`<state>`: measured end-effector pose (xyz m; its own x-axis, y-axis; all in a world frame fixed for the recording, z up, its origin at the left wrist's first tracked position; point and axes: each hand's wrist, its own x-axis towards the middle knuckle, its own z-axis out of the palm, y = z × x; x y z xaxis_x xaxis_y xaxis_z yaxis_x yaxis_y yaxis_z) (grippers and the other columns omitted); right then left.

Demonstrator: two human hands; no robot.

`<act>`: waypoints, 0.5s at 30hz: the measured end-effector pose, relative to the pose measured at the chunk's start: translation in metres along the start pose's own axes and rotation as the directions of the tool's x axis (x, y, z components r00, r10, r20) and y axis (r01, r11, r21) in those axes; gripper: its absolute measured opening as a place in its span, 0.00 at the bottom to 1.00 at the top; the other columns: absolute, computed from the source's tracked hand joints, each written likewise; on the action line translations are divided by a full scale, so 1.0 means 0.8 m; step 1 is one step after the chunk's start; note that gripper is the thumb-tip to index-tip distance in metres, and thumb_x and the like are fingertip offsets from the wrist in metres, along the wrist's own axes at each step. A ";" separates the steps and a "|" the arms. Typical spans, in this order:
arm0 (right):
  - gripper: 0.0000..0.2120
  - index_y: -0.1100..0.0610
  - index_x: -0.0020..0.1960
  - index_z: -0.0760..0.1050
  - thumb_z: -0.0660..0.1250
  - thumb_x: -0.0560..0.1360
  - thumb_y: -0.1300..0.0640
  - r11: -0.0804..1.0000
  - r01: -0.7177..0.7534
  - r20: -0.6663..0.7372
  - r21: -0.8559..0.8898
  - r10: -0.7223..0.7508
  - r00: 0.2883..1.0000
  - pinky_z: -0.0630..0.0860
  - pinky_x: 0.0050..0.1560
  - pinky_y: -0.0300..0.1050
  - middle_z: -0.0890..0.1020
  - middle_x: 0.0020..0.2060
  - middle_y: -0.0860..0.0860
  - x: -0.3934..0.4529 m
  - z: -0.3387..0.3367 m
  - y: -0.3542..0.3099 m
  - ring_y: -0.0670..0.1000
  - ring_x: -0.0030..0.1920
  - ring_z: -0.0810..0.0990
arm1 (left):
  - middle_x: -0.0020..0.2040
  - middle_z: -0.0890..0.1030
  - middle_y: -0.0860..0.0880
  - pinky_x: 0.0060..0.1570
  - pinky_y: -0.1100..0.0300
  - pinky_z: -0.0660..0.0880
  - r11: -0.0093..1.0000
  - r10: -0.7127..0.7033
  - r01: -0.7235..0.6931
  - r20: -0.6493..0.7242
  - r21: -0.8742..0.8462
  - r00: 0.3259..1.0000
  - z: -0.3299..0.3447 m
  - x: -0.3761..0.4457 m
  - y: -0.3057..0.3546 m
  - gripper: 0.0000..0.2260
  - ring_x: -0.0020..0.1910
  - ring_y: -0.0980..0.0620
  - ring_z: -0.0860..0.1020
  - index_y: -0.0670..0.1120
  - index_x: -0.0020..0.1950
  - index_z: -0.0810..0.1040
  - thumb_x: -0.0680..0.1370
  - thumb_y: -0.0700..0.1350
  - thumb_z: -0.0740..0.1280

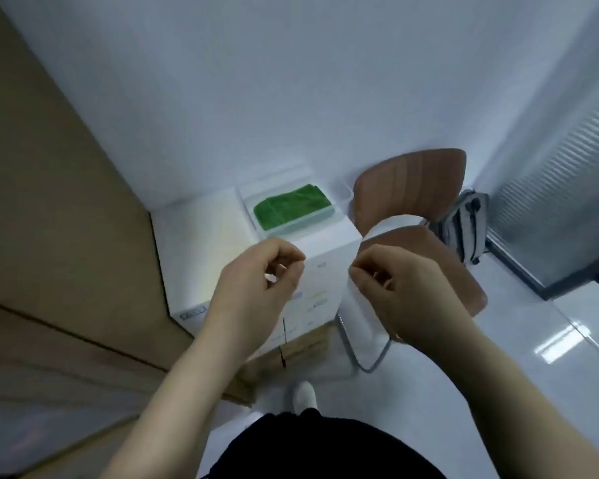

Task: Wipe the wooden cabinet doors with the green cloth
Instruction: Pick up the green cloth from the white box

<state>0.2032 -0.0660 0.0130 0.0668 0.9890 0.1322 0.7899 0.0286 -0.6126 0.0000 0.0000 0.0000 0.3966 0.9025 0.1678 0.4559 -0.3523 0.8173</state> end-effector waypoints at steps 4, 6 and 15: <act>0.11 0.49 0.47 0.79 0.61 0.75 0.45 0.999 -0.015 -0.080 -0.051 0.011 0.997 0.79 0.41 0.38 0.77 0.36 0.36 0.098 -0.008 0.018 0.38 0.37 0.77 | 0.43 0.80 0.65 0.37 0.74 0.70 0.998 -0.063 0.064 -0.053 0.004 0.997 -0.006 0.090 -0.029 0.08 0.44 0.61 0.77 0.59 0.43 0.78 0.78 0.45 0.69; 0.10 0.48 0.47 0.79 0.61 0.75 0.45 0.999 -0.027 -0.042 -0.024 0.026 0.999 0.76 0.40 0.34 0.77 0.36 0.35 0.129 -0.010 0.025 0.38 0.38 0.78 | 0.42 0.80 0.64 0.38 0.73 0.70 0.995 -0.097 0.098 -0.075 0.002 0.992 -0.007 0.123 -0.038 0.09 0.43 0.61 0.77 0.59 0.42 0.78 0.77 0.45 0.69; 0.03 0.50 0.50 0.81 0.69 0.78 0.55 1.000 -0.002 0.122 -0.028 0.005 0.993 0.72 0.41 0.30 0.80 0.39 0.40 0.277 0.026 0.070 0.38 0.41 0.78 | 0.43 0.81 0.57 0.36 0.76 0.68 0.971 -0.238 0.240 -0.158 -0.004 0.958 -0.005 0.206 -0.089 0.12 0.38 0.61 0.78 0.58 0.43 0.78 0.73 0.39 0.72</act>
<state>0.2497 0.1581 -0.0081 -0.0039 0.9994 0.0333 0.8065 0.0228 -0.5908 0.0294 0.1746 -0.0280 0.1461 0.9878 0.0536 0.5343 -0.1244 0.8361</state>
